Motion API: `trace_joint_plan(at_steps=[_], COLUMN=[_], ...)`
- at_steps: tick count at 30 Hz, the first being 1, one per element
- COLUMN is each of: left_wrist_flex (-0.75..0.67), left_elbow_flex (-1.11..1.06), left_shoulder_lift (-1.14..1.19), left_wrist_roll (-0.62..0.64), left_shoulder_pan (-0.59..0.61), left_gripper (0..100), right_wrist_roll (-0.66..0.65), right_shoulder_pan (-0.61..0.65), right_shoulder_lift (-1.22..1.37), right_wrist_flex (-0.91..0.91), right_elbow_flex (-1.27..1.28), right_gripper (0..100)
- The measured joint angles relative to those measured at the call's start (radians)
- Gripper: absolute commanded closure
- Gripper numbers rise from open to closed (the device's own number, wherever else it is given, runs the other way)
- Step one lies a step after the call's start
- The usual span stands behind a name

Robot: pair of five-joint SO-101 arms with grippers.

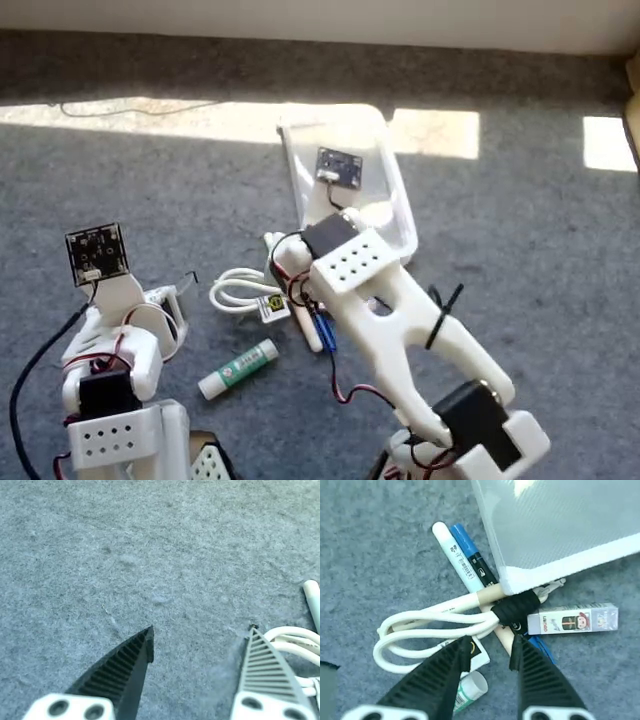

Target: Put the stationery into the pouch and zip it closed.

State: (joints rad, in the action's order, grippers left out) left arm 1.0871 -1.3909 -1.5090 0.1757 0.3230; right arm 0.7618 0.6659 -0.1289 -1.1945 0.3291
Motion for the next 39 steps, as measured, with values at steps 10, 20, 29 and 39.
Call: trace_joint_plan(at_steps=[10, 20, 29, 39], left_wrist_flex=[0.000, 0.000, 0.000, 0.000], left_elbow_flex=[0.000, 0.000, 0.000, 0.000], left_shoulder_lift=[0.000, 0.000, 0.000, 0.000], left_wrist_roll=[0.000, 0.000, 0.000, 0.000], left_shoulder_pan=[0.000, 0.000, 0.000, 0.000], left_gripper=[73, 73, 73, 73], right_wrist_roll=[0.110, 0.157, 0.157, 0.157], right_shoulder_pan=[0.000, 0.000, 0.000, -0.023], right_shoulder_lift=[0.176, 0.189, 0.238, 0.269], right_wrist_flex=[-0.003, -0.003, 0.078, 0.080], right_elbow_flex=[-0.091, -0.091, -0.081, -0.081], right_gripper=[74.5, 74.6, 83.5, 83.5])
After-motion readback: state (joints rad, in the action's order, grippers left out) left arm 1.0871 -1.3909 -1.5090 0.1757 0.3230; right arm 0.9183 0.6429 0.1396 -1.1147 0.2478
